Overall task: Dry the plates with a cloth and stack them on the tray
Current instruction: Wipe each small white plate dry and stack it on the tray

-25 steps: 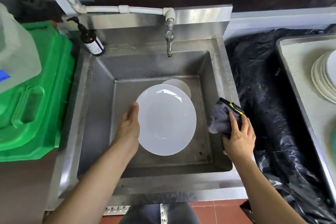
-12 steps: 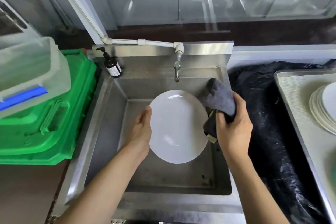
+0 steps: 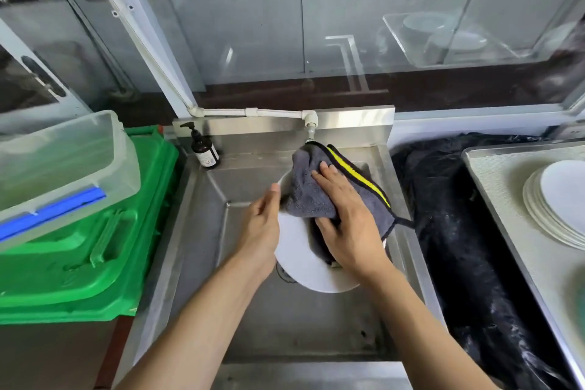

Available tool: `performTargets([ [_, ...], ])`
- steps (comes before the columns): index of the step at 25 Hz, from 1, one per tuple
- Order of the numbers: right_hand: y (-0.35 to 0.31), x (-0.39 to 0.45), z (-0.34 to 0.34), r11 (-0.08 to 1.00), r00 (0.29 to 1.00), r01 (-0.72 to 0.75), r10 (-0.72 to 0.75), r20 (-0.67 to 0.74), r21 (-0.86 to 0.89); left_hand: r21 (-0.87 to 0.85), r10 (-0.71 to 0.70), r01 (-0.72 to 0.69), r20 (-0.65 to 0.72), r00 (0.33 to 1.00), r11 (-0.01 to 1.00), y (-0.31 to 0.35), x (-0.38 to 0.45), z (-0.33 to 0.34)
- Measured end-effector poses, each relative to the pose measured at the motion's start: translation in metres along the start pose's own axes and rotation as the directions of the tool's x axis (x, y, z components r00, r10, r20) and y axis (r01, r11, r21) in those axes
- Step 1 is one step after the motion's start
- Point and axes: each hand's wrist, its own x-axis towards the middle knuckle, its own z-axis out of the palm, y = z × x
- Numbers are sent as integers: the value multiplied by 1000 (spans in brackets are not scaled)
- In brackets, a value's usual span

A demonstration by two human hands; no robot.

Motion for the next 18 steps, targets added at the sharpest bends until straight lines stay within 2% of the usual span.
performTargets([
  [2, -15, -15, 12, 997, 996, 68, -70, 60, 34, -55, 12, -14, -44, 999, 998, 9, 5, 0],
  [4, -18, -22, 13, 996, 992, 86, -89, 87, 35, -83, -28, 26, -29, 999, 996, 14, 5, -2],
  [7, -15, 0, 6, 997, 996, -75, 76, -42, 18, -42, -8, 11, 66, 998, 999, 13, -2, -1],
  [9, -23, 12, 7, 987, 987, -145, 149, -54, 67, -62, 14, -7, 107, 994, 998, 19, -4, 1],
  [12, -38, -10, 24, 989, 998, -30, 22, 55, 146, -87, 12, 0, 135, 991, 996, 29, 5, -5],
  [15, -35, -31, 25, 990, 989, 62, -78, 126, 127, -165, -2, 7, 33, 999, 986, 30, 8, -10],
  [16, -31, -26, 23, 993, 993, 51, -62, 105, 106, -168, 2, 0, 14, 1000, 986, 29, 7, -9],
  [18, -28, -9, 18, 990, 997, -73, 71, 22, 117, -130, 22, -19, 21, 1000, 991, 27, 0, -4],
])
